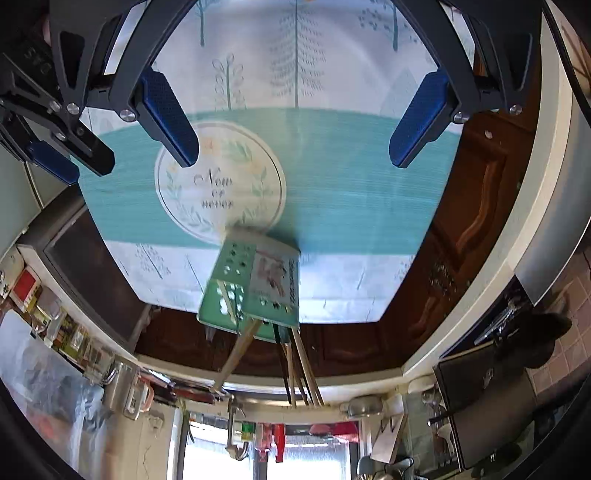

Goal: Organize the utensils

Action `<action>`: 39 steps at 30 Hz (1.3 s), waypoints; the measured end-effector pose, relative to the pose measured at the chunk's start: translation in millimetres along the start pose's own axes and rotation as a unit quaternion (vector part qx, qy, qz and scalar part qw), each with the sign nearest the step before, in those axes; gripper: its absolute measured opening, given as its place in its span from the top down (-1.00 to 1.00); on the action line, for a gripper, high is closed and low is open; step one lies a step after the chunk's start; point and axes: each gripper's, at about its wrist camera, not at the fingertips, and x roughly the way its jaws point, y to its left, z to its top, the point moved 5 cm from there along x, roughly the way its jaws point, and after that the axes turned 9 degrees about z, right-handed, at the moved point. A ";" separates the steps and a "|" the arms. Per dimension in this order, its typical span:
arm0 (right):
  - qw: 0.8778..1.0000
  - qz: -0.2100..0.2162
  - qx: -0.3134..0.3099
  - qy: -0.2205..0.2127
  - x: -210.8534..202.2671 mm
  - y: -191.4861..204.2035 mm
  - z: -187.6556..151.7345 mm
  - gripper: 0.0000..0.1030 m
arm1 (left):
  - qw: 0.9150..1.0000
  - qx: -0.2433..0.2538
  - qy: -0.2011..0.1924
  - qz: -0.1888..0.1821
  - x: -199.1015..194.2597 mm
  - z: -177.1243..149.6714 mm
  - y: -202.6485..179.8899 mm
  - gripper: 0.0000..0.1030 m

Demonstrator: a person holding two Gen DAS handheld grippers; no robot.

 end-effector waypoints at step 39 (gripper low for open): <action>0.998 -0.007 0.011 -0.062 -130.1 7.7 -36.8 -0.60 | 0.999 0.006 -0.049 0.014 -60.9 -20.1 -2.6 -0.98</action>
